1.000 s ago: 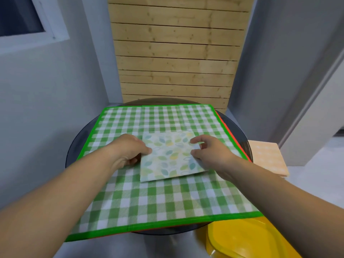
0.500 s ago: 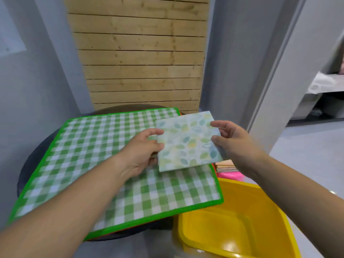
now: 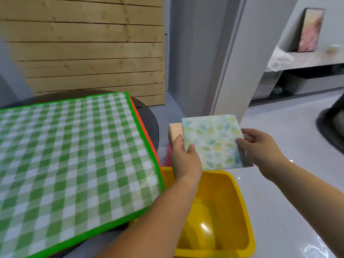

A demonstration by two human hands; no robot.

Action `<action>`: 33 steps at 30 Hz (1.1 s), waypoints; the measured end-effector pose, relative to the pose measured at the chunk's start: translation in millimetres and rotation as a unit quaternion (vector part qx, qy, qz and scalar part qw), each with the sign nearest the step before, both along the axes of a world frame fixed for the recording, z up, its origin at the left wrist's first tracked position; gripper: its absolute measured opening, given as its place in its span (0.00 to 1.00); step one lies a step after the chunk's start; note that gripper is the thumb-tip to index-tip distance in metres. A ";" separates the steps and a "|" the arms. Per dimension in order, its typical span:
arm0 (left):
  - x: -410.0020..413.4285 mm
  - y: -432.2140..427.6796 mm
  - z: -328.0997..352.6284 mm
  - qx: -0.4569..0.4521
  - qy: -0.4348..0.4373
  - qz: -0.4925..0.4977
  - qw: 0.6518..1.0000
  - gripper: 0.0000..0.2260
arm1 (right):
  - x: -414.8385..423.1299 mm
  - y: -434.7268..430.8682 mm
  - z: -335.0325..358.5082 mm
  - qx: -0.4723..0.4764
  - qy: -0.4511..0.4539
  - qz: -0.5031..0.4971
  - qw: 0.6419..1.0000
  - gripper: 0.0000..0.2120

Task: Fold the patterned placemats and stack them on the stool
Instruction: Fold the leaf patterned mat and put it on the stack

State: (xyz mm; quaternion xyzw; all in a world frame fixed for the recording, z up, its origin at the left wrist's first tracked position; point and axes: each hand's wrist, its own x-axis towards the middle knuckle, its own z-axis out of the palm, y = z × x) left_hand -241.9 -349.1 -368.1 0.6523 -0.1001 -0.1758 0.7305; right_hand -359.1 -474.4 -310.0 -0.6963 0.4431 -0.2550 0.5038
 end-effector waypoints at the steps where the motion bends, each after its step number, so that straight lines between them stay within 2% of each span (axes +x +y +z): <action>1: -1.6 -8.1 -11.6 0.008 -0.002 0.005 1.000 0.19 | 2.8 -8.4 -10.9 0.007 0.002 -0.008 1.000 0.12; 5: -2.2 -33.0 -56.3 0.046 -0.003 0.012 0.999 0.21 | 22.9 -36.2 -55.8 0.030 0.013 -0.015 0.999 0.11; 9: 16.2 -46.2 -83.6 0.070 -0.030 0.016 0.997 0.25 | 49.2 -48.6 -87.8 0.034 0.028 0.029 0.999 0.13; 14: 67.4 -70.2 -97.3 0.138 -0.119 0.039 0.982 0.28 | 93.7 -67.3 -98.5 -0.014 0.027 0.079 0.996 0.14; 17: 96.0 -78.1 -101.9 0.163 -0.149 0.026 0.975 0.26 | 120.5 -78.6 -103.1 -0.046 0.030 0.099 0.994 0.12; 21: 120.4 -84.6 -111.5 0.182 -0.150 0.009 0.972 0.22 | 143.7 -86.5 -111.8 -0.086 0.049 0.131 0.986 0.15; 27: 126.5 -87.4 -118.4 0.245 -0.168 -0.004 0.955 0.32 | 153.5 -92.0 -137.6 -0.145 0.130 0.121 0.973 0.26; 29: 123.7 -86.0 -121.0 0.264 -0.156 -0.018 0.952 0.33 | 154.7 -89.6 -138.9 -0.148 0.164 0.115 0.968 0.26; 33: 115.4 -84.3 -127.2 0.279 -0.131 -0.046 0.950 0.35 | 154.8 -84.3 -141.8 -0.131 0.178 0.117 0.968 0.27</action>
